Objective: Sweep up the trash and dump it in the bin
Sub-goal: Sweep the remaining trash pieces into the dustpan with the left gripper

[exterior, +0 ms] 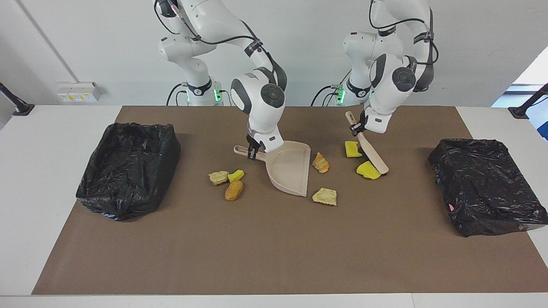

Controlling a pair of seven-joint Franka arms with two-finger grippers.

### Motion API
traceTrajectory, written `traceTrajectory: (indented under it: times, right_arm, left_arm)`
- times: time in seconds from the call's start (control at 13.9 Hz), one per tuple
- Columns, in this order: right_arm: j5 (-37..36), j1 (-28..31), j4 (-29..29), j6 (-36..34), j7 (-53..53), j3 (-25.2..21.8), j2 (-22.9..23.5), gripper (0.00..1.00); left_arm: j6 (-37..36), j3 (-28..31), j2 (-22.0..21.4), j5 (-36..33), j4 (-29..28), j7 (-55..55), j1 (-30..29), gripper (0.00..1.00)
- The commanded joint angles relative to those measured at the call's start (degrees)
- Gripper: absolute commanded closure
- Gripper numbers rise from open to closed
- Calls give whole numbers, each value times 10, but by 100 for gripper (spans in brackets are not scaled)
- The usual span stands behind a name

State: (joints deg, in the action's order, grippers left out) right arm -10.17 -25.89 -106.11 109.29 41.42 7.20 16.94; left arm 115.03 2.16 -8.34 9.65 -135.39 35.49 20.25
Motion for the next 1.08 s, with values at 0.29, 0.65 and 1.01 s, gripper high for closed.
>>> traceTrajectory:
  times: [0.29, 0.65, 1.01]
  right_arm:
    - [-12, 7, -24, 13, 15, 3, -15, 100]
    - [-12, 7, -24, 12, 14, 3, -15, 100]
    - [-11, 7, -24, 12, 14, 3, -14, 100]
  left_arm:
    - [68, -1, 79, 66, 41, -84, 81, 100]
    - [89, -6, 97, 135, 81, -113, 155, 100]
    - [78, -6, 101, 168, 143, -101, 156, 100]
